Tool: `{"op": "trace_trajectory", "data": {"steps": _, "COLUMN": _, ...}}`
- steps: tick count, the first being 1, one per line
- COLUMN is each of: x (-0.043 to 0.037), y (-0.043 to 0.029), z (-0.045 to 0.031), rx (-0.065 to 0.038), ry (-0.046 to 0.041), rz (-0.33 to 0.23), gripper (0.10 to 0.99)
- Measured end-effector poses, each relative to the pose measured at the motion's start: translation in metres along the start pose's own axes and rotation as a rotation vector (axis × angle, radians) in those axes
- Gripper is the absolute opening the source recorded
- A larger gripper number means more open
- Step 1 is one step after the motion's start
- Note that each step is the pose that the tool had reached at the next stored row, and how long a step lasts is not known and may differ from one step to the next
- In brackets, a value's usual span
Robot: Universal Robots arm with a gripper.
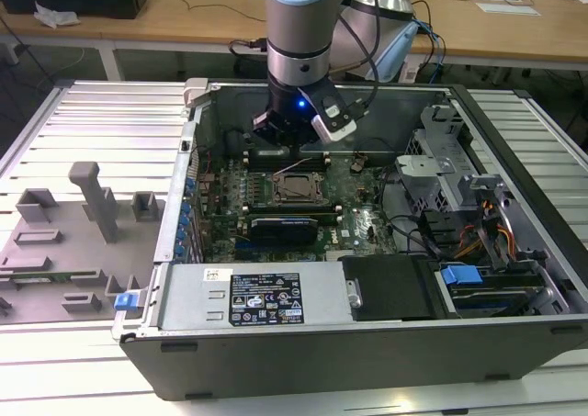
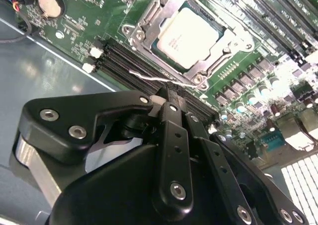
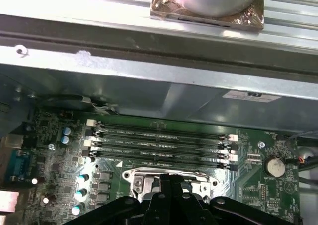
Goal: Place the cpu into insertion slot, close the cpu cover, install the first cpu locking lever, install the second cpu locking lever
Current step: 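Install the first cpu locking lever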
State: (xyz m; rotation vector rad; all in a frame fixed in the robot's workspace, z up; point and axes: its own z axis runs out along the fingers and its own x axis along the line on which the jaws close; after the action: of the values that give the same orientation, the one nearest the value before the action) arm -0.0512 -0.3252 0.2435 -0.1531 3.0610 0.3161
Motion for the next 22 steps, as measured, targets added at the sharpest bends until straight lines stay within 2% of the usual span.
{"op": "trace_trajectory", "data": {"steps": 4, "x": 0.0001, "y": -0.0001, "z": 0.0006, "rx": 0.017, "ry": -0.0213, "rz": 0.000, "gripper": 0.106}}
{"op": "trace_trajectory", "data": {"steps": 6, "x": 0.0002, "y": 0.0000, "z": 0.0012, "rx": 0.031, "ry": -0.0384, "rz": -0.002, "gripper": 0.106}}
{"op": "trace_trajectory", "data": {"steps": 8, "x": 0.0003, "y": 0.0000, "z": 0.0015, "rx": 0.039, "ry": -0.0499, "rz": -0.003, "gripper": 0.106}}
{"op": "trace_trajectory", "data": {"steps": 9, "x": 0.0003, "y": 0.0002, "z": 0.0018, "rx": 0.047, "ry": -0.0603, "rz": -0.004, "gripper": 0.106}}
{"op": "trace_trajectory", "data": {"steps": 11, "x": 0.0004, "y": 0.0006, "z": 0.0021, "rx": 0.056, "ry": -0.0697, "rz": -0.005, "gripper": 0.106}}
{"op": "trace_trajectory", "data": {"steps": 13, "x": 0.0004, "y": 0.0009, "z": 0.0023, "rx": 0.060, "ry": -0.0771, "rz": -0.006, "gripper": 0.106}}
{"op": "trace_trajectory", "data": {"steps": 14, "x": 0.0004, "y": 0.0016, "z": 0.0027, "rx": 0.066, "ry": -0.0832, "rz": -0.007, "gripper": 0.106}}
{"op": "trace_trajectory", "data": {"steps": 15, "x": 0.0004, "y": 0.0031, "z": 0.0032, "rx": 0.077, "ry": -0.0894, "rz": -0.009, "gripper": 0.106}}
{"op": "trace_trajectory", "data": {"steps": 17, "x": 0.0003, "y": 0.0051, "z": 0.0039, "rx": 0.090, "ry": -0.0932, "rz": -0.011, "gripper": 0.106}}
{"op": "trace_trajectory", "data": {"steps": 18, "x": 0.0002, "y": 0.0068, "z": 0.0046, "rx": 0.099, "ry": -0.0945, "rz": -0.012, "gripper": 0.106}}
{"op": "trace_trajectory", "data": {"steps": 22, "x": -0.0003, "y": 0.0144, "z": 0.0075, "rx": 0.122, "ry": -0.0940, "rz": -0.015, "gripper": 0.106}}
